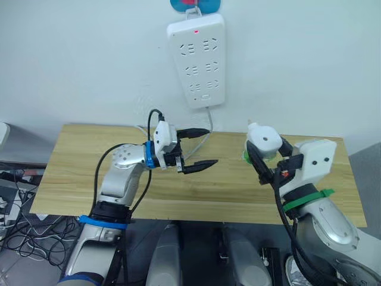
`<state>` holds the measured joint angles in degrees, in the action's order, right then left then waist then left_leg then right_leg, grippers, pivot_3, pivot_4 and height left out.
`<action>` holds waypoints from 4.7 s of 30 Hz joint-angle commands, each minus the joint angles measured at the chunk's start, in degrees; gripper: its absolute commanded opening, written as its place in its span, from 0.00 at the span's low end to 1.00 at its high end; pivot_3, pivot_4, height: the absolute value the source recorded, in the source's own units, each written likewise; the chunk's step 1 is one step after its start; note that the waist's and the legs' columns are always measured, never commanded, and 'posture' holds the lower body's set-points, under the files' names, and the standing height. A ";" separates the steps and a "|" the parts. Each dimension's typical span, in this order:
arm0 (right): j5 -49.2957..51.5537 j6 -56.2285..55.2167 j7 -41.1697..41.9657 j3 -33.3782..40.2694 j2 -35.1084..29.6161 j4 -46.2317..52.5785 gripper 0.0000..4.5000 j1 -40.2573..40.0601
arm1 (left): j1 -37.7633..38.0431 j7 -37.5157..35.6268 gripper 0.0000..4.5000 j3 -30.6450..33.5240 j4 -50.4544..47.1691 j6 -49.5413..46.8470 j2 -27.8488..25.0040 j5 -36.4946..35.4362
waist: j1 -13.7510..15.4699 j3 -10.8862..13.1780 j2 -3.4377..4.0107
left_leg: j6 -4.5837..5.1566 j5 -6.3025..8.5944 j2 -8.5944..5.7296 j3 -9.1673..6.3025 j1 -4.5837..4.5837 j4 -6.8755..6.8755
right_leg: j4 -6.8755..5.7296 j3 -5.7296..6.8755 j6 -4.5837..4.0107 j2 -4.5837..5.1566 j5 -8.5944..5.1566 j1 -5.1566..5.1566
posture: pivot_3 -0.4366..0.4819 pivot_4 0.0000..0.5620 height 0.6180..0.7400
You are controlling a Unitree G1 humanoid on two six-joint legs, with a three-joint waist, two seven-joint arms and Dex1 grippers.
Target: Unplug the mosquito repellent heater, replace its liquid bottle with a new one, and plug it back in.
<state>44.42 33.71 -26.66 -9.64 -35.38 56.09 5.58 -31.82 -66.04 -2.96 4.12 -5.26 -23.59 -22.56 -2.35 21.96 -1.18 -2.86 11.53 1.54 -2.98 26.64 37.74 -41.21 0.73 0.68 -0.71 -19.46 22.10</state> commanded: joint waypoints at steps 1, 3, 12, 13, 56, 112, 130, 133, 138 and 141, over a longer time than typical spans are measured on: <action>-0.35 1.60 2.60 2.40 1.87 0.71 0.65 1.62 | -1.52 2.73 1.00 2.62 -2.47 -1.48 -1.43 -1.05 | 0.31 -0.34 -0.03 | 0.00 0.00 -0.01 0.01 0.00 0.00 | 0.00 -0.01 0.00 0.00 0.00 0.00 | 0.50 0.53 1.00; -0.35 2.79 3.34 2.81 3.27 0.99 0.65 2.37 | -2.92 4.49 1.00 3.72 -1.36 -1.79 -1.80 -0.85 | 0.62 -0.54 -0.02 | 0.00 0.00 -0.02 0.02 0.01 -0.02 | 0.02 -0.03 0.00 0.01 0.00 0.02 | 0.51 0.52 1.00; -2.04 6.97 6.38 3.06 7.08 2.23 0.65 4.42 | -8.67 6.46 1.00 6.69 8.08 2.00 -3.51 0.72 | 0.76 -1.41 -0.08 | 0.00 0.00 -0.03 0.05 0.09 -0.04 | 0.00 0.01 -0.01 0.03 0.00 0.12 | 0.52 0.50 1.00; -2.29 7.50 6.44 2.90 7.49 2.54 0.65 4.59 | -9.56 5.66 1.00 6.44 9.62 2.43 -3.49 0.62 | 0.78 -1.46 -0.09 | 0.00 0.00 -0.04 0.07 0.09 -0.04 | -0.01 0.02 -0.01 0.03 0.00 0.12 | 0.52 0.50 1.00; -7.62 21.52 10.17 1.26 19.72 -4.24 0.65 23.34 | -28.06 -5.48 0.30 6.92 42.45 15.92 1.62 5.14 | 0.57 -2.87 -0.25 | 0.01 0.00 -0.05 -0.01 0.13 0.07 | -0.22 0.02 -0.03 0.05 0.01 0.19 | 0.48 0.50 1.00; -22.27 25.49 16.48 3.54 32.33 -8.70 0.65 25.31 | -29.76 -6.67 0.30 6.95 44.28 18.56 2.90 6.41 | 0.60 -2.87 -0.24 | -0.01 -0.01 -0.08 -0.07 0.09 0.18 | -0.59 -0.04 -0.04 0.10 0.01 0.31 | 0.49 0.48 1.00; -23.57 26.06 16.89 4.22 34.63 -7.53 0.65 25.61 | -29.86 -7.05 0.30 7.29 44.79 18.88 2.97 7.06 | 0.54 -2.87 -0.24 | -0.04 -0.04 -0.07 -0.02 0.09 0.22 | -0.75 -0.09 -0.04 0.10 0.01 0.41 | 0.48 0.49 1.00; -23.86 25.62 16.81 4.15 35.01 -7.74 0.65 25.96 | -29.94 -7.18 0.30 7.27 44.95 19.02 2.96 7.12 | 0.54 -2.87 -0.24 | -0.04 -0.04 -0.08 -0.01 0.09 0.22 | -0.75 -0.10 -0.04 0.11 0.01 0.41 | 0.48 0.49 1.00; -24.44 25.40 17.06 4.21 35.04 -8.11 0.65 26.18 | -29.99 -7.13 0.30 7.25 45.05 19.14 2.98 7.22 | 0.57 -2.87 -0.24 | -0.04 -0.04 -0.09 -0.02 0.10 0.21 | -0.75 -0.09 -0.04 0.12 0.01 0.42 | 0.48 0.49 1.00; -24.84 25.75 17.01 4.49 35.20 -8.59 0.65 26.38 | -29.96 -7.09 0.30 7.21 45.07 19.23 3.00 7.26 | 0.57 -2.87 -0.24 | -0.04 -0.04 -0.09 -0.03 0.10 0.21 | -0.74 -0.09 -0.04 0.12 0.01 0.42 | 0.48 0.49 1.00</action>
<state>19.70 60.90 -10.01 -5.72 -0.98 45.10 30.45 -60.31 -73.14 4.45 50.11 12.58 -20.99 -15.51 -1.78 19.09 -1.42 -2.90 11.49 1.45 -3.01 26.75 37.95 -41.95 0.64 0.65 -0.59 -19.45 22.53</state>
